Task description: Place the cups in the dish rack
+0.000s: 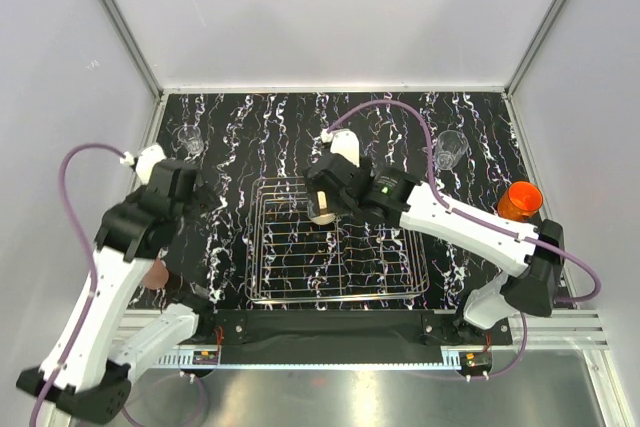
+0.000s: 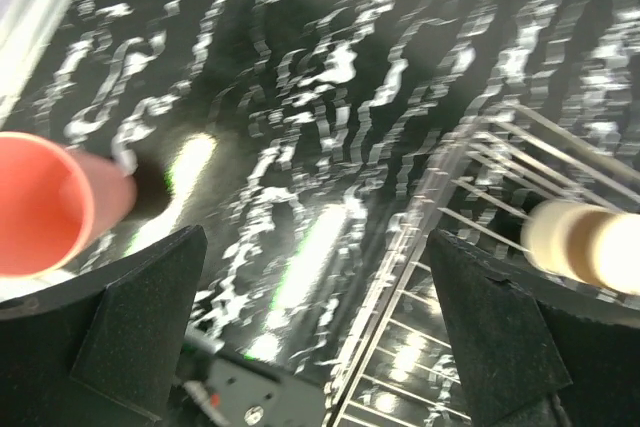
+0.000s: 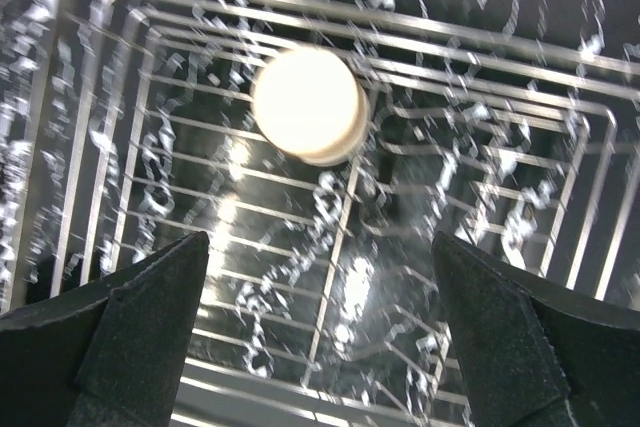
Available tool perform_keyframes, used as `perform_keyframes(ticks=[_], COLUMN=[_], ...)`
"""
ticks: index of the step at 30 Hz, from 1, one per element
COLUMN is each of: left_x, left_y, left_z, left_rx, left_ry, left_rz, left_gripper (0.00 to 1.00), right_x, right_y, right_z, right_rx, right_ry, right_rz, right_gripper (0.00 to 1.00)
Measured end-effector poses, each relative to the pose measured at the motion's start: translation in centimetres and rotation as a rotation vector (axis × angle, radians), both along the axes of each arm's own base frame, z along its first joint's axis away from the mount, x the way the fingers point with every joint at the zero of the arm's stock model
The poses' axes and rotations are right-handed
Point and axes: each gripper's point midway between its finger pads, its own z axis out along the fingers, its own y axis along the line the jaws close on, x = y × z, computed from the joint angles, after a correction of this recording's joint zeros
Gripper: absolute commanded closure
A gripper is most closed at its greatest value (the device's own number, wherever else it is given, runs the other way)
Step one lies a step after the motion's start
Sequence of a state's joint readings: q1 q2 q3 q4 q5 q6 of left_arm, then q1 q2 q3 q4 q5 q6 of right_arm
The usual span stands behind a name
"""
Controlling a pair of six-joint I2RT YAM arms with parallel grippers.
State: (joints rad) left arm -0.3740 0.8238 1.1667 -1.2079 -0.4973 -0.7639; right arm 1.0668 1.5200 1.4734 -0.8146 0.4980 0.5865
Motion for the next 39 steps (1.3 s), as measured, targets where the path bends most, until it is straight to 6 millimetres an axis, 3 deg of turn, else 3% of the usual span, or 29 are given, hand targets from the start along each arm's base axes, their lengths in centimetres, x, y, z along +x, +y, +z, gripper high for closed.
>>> perform_keyframes(ticks=[7,12,17,22,30,39], left_x=[1.5,1.3,-1.6,-3.9,-5.4,-5.1], left_y=[1.9,4.5,10.2,12.7,13.9,13.6], left_z=[0.7,1.0,-1.8,-3.9,-7.9,-10.0], left_rx=[0.068,0.109,0.173,0.186,0.147,0.087], left_ry=[0.044,0.035,0.169,0.278,0.423,0.435], left_rz=[0.215,0.351,0.573,0.708,0.805,0.821], left_gripper=[0.01,0.01,0.01,0.01,0.06,0.10], right_x=[-1.8,-2.9,-4.1,-4.9,-5.0,-5.2], right_y=[-2.5,-4.0,-6.0,-7.3,-7.3,-7.2], right_z=[-0.9,1.6,4.6,5.7,5.8,5.4], right_rx=[-0.066,0.016,0.128,0.178,0.193,0.196], right_ry=[0.091,0.072,0.035,0.024,0.031,0.047], right_rz=[-0.047,-0.060,-0.076,-0.089,-0.099,-0.100], right_gripper=[0.00,0.00,0.00,0.00,0.00,0.00])
